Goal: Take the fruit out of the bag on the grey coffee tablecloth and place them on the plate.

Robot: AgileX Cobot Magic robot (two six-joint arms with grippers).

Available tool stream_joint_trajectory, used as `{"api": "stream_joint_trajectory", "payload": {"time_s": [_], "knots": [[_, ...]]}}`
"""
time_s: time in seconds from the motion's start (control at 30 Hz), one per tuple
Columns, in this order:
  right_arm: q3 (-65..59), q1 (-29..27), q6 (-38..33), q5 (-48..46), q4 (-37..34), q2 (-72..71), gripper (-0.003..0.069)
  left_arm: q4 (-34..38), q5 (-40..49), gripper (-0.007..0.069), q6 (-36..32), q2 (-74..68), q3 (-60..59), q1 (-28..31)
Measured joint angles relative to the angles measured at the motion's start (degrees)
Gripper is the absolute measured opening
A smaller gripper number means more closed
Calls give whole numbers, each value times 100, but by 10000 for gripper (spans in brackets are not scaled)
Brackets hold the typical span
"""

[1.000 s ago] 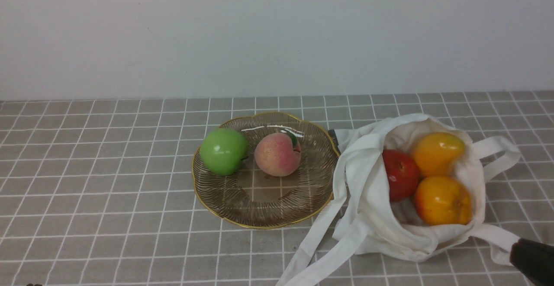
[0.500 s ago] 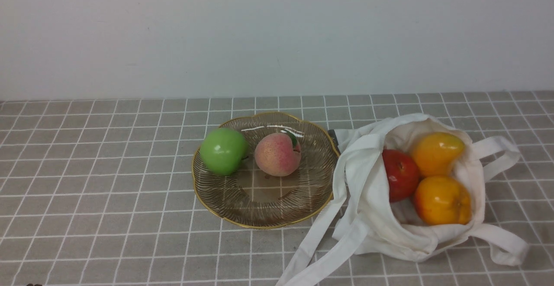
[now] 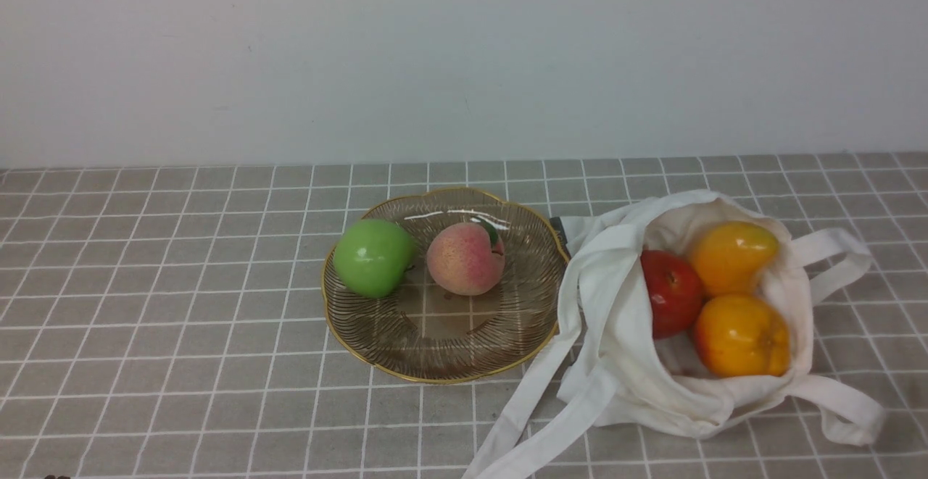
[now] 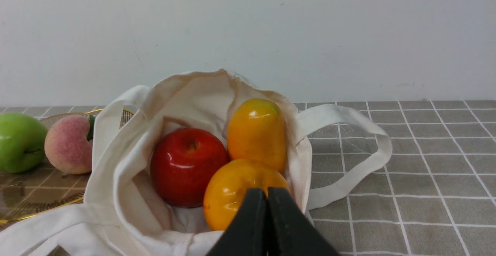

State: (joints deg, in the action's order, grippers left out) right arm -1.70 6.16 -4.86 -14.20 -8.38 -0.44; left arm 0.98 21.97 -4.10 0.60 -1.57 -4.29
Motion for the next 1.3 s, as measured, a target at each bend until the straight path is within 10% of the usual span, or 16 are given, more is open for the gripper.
{"api": "stream_joint_trajectory", "payload": {"time_s": [1.3], "knots": [[17, 0, 160, -624, 409, 0, -15, 0, 0, -8, 0, 0, 0, 0]]}}
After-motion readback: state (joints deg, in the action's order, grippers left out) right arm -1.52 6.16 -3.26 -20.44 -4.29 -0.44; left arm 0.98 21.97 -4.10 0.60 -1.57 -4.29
